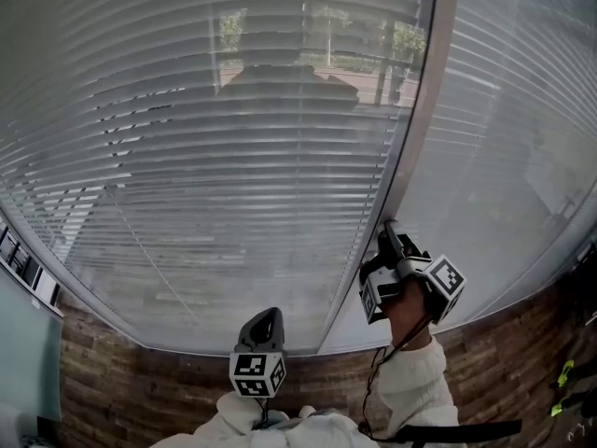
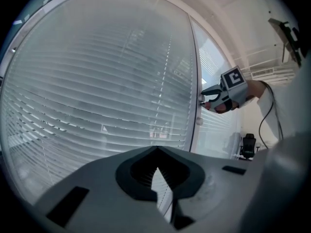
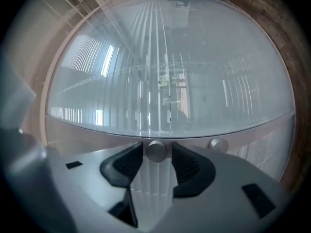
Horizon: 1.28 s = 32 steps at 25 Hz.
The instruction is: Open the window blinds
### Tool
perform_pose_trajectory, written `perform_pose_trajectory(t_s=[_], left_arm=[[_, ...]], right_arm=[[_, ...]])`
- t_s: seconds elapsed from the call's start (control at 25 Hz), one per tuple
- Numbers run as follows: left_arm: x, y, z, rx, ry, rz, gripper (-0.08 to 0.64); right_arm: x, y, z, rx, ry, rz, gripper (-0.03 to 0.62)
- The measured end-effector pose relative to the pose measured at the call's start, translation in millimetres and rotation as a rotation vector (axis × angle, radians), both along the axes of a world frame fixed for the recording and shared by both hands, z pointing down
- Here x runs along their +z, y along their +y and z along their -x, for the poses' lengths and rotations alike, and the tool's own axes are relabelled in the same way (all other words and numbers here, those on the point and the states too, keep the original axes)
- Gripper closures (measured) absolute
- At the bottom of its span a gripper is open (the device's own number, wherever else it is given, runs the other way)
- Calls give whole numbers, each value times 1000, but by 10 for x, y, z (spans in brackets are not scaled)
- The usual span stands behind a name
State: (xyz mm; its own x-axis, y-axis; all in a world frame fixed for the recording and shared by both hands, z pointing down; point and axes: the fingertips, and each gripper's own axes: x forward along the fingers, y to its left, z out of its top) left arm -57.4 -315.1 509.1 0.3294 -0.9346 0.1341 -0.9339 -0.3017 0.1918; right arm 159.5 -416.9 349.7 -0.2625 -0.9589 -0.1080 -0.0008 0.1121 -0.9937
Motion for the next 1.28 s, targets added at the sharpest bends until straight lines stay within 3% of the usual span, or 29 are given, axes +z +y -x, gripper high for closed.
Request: perform_pose_trajectory(t_s=[0.08,0.12,0.32,0.8,1.04,1.28], left_arm=[[8,-16,48,-10,6,3,561],[11,-24,63,-12,10,5,561],[-17,-66,47,-3,8,-6,561],[-32,-67,11,8,-2,-12,561],[-28,-39,7,5,5,-9,563],[-21,-10,47,-2,7,-8,561]], right_arm=[[-6,-5,12,-4,13,7,418],[-13,-3,16,-4,20,3,457],[-27,-11,13,-9,79,-15,460],[-115,-44,40,-35,596,-87,462],[-148,-42,66,-23,803,-117,462],[-131,-41,96,-16,1119,-136,462]])
